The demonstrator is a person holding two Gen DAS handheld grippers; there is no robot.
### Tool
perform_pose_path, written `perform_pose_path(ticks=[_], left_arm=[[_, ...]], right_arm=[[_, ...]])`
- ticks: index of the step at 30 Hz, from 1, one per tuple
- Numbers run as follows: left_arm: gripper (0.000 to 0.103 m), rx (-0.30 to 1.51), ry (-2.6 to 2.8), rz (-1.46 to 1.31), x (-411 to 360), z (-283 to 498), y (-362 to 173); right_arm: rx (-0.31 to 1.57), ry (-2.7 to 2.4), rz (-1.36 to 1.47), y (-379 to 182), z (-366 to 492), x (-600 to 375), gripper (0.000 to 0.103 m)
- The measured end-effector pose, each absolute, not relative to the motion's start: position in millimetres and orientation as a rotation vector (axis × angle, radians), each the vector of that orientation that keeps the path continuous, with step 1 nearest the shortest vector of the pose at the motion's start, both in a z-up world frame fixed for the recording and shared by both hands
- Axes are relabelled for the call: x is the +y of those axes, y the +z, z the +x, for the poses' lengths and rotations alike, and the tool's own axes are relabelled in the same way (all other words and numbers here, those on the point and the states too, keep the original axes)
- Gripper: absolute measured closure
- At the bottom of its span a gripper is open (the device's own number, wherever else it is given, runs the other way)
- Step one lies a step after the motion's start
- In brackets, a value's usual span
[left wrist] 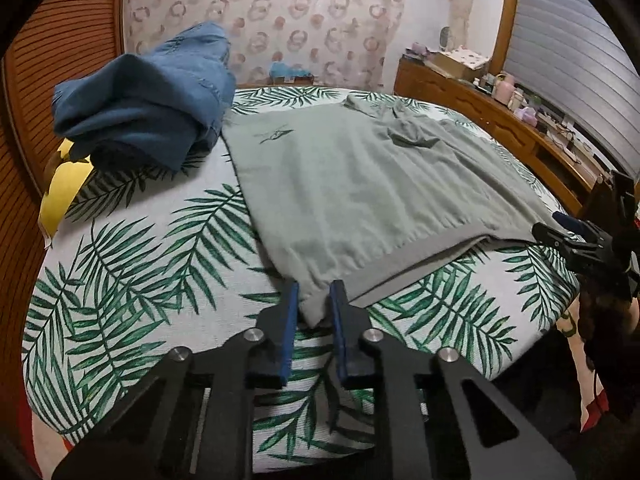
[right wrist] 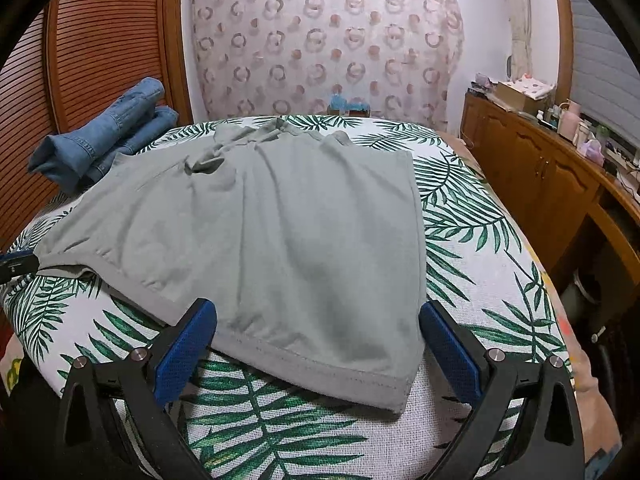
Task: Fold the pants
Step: 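Lower the left gripper to the garment hem and close on it, then lift the hem with the left gripper, fold it over, then open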
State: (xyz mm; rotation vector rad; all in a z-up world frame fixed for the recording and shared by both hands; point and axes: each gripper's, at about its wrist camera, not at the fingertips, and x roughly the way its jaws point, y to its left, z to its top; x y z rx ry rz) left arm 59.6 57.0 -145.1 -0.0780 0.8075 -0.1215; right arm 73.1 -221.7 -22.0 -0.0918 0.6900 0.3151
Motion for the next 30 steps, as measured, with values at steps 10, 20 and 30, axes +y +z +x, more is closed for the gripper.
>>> perform_pose_path(ticks=[10, 20, 30], left_arm=[[0.098, 0.734, -0.193, -0.094, 51, 67, -115], [0.098, 0.691, -0.33, -0.032, 1, 87, -82], [0.098, 0.675, -0.504, 0.026, -67, 100, -54]], right_arm=[[0.697, 0.322, -0.083, -29, 97, -221, 0.003], [0.705, 0.329, -0.088, -20, 96, -228, 0.038], [0.705, 0.288, -0.069, -21, 94, -241, 0.056]])
